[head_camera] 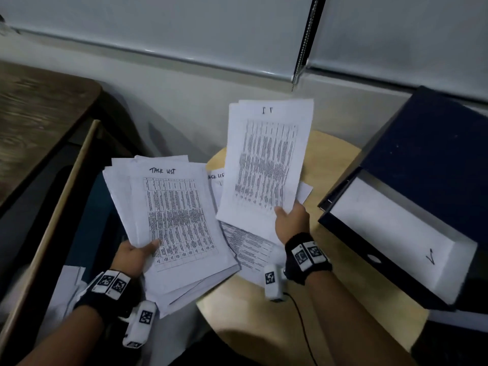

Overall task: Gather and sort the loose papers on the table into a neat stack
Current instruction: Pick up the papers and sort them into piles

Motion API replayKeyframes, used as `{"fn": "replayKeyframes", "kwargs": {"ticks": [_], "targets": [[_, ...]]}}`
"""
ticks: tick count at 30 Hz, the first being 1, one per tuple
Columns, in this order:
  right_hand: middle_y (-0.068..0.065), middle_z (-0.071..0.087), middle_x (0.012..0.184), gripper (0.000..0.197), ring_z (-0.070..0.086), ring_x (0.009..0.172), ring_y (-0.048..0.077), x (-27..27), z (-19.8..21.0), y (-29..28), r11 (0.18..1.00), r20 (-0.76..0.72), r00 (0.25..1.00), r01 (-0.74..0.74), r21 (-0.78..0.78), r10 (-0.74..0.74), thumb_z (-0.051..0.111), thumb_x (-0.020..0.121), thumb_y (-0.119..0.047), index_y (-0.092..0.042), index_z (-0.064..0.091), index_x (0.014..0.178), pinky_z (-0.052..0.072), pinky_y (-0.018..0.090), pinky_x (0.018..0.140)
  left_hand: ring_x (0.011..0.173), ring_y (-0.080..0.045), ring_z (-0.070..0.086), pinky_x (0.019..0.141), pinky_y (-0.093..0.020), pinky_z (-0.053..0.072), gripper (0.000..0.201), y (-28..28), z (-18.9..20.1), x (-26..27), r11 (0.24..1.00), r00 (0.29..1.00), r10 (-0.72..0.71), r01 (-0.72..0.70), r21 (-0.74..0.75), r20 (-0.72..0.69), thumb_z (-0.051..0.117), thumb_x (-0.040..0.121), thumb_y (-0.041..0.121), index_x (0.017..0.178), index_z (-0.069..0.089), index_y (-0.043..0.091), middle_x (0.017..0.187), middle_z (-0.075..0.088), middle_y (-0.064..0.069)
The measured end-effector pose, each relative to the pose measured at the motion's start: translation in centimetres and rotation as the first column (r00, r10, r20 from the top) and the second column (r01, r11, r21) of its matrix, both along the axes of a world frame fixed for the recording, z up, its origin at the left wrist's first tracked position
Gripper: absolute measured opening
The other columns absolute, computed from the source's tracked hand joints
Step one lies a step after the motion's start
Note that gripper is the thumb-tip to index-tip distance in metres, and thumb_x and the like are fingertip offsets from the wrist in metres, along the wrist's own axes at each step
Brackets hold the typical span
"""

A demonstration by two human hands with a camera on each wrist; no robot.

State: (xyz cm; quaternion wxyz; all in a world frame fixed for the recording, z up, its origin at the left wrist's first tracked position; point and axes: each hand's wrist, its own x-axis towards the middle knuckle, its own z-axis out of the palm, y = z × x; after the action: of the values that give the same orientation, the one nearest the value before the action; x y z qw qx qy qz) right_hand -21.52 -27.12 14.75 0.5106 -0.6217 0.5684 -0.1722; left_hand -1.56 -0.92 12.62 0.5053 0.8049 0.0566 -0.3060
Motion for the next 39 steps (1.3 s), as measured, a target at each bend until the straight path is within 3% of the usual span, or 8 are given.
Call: {"fn": "replayKeyframes", "kwargs": {"ticks": [5,13,16,20,24,26,34,39], "targets": [[-0.013,0.066,0.112,0.04,0.062,0.104,0.008,-0.2,6.0,-2.0,0.989,0.285,0.948,-0.115,-0.097,0.139,0.069,0.088,-0.006,-0.017,0.058,0.125,0.043,0.024,0.095,0.073,-0.023,0.062,0.078,-0.034,0.047,0.027,-1.6,1.2,0.0,0.995,1.0,-0.014,0.012,-0.101,-0.021,0.068,0.084,0.001,0.108,0.063,-0.011,0.099,0.068,-0.02],[0.0,0.059,0.127,0.061,0.059,0.115,0.022,-0.6,-0.7,0.9,0.911,0.031,0.918,-0.397,0.11,0.396,0.077,0.081,-0.026,-0.021,0.046,0.133,0.047,0.045,0.104,0.063,-0.007,0.072,0.054,-0.018,0.056,0.013,-3.4,2.3,-1.0,0.918,0.972,-0.197,0.136,-0.373,-0.13,0.064,0.08,-0.004,0.091,0.069,-0.006,0.078,0.076,-0.002],[0.004,0.062,0.127,0.074,0.06,0.116,0.026,-1.0,-2.6,2.0,0.879,0.162,0.935,-0.351,0.323,0.315,0.079,0.076,-0.018,-0.019,0.037,0.137,0.046,0.052,0.105,0.086,-0.022,0.068,0.073,-0.031,0.054,0.052,-3.8,2.4,-1.5,0.928,0.964,-0.249,0.209,-0.309,-0.093,0.079,0.072,0.034,0.103,0.068,-0.007,0.104,0.071,-0.022],[-0.003,0.068,0.119,0.046,0.064,0.112,0.019,-0.9,-3.3,2.8,0.853,0.123,0.879,-0.477,0.214,0.461,0.072,0.081,-0.015,-0.022,0.055,0.123,0.047,0.043,0.105,0.118,-0.033,0.054,0.094,-0.034,0.04,0.061,-3.9,1.8,-1.4,0.961,0.961,-0.274,0.275,-0.041,0.023,0.025,0.101,0.044,0.132,0.047,-0.003,0.121,0.058,-0.022],[-0.002,0.065,0.123,0.045,0.062,0.112,0.018,-0.4,-4.6,3.9,0.862,0.02,0.875,-0.481,0.16,0.484,0.069,0.085,-0.015,-0.021,0.05,0.126,0.048,0.04,0.103,0.047,0.0,0.057,0.047,-0.011,0.042,0.018,-4.2,2.6,-2.4,0.919,0.925,-0.368,0.377,-0.115,0.088,0.068,0.087,0.023,0.077,0.066,0.008,0.048,0.063,0.012],[-0.003,0.066,0.123,0.049,0.063,0.11,0.017,-0.3,-5.5,4.2,0.835,-0.043,0.842,-0.526,0.161,0.538,0.072,0.084,-0.023,-0.02,0.052,0.129,0.049,0.037,0.101,0.032,0.001,0.045,0.039,-0.013,0.034,0.036,-4.1,2.7,-2.6,0.909,0.9,-0.405,0.415,-0.033,0.159,0.074,0.08,0.028,0.057,0.057,0.007,0.032,0.049,0.012],[0.012,0.034,0.154,0.066,0.034,0.142,0.028,0.7,-9.6,-2.1,0.769,-0.581,0.639,-0.638,-0.036,0.504,0.068,0.089,-0.022,-0.009,0.036,0.146,0.037,0.041,0.114,0.051,-0.014,0.063,0.055,-0.027,0.052,0.017,-1.3,0.6,-1.1,0.939,0.933,-0.328,0.304,0.159,0.15,0.076,0.079,0.019,0.067,0.066,0.014,0.043,0.064,0.012],[0.01,0.038,0.149,0.099,0.041,0.135,0.029,-0.2,-11.2,-3.5,0.73,-0.78,0.435,-0.682,0.04,0.449,0.081,0.076,-0.036,-0.015,0.019,0.151,0.041,0.046,0.107,0.04,-0.002,0.061,0.039,-0.013,0.045,0.007,-0.3,0.4,-1.6,0.974,0.967,-0.227,0.223,0.046,0.117,0.071,0.082,0.004,0.08,0.068,-0.002,0.047,0.067,0.004]]}}
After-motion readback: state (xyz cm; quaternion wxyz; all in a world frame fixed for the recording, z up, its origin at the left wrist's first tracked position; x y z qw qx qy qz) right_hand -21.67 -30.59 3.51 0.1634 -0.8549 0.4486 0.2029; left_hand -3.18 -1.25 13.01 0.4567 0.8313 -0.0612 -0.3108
